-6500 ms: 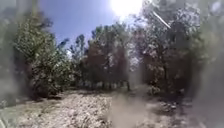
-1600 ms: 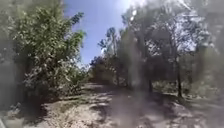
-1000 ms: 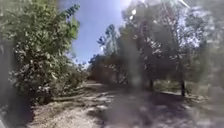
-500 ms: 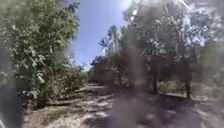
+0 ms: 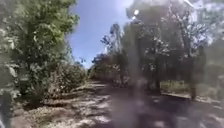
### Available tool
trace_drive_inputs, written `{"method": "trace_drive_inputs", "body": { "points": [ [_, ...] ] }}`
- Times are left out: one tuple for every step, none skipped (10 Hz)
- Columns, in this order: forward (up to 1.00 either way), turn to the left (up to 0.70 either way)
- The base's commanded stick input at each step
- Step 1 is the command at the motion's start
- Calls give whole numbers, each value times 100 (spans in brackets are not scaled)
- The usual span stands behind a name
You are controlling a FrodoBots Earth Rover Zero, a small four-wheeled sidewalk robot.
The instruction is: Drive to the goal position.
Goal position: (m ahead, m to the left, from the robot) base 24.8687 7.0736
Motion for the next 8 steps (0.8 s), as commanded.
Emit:
{"method": "trace_drive_inputs", "body": {
  "points": [
    [44, 2],
    [44, 2],
    [44, 2],
    [44, 2],
    [44, 2],
    [44, 2],
    [44, 2],
    [44, 2]
  ]
}}
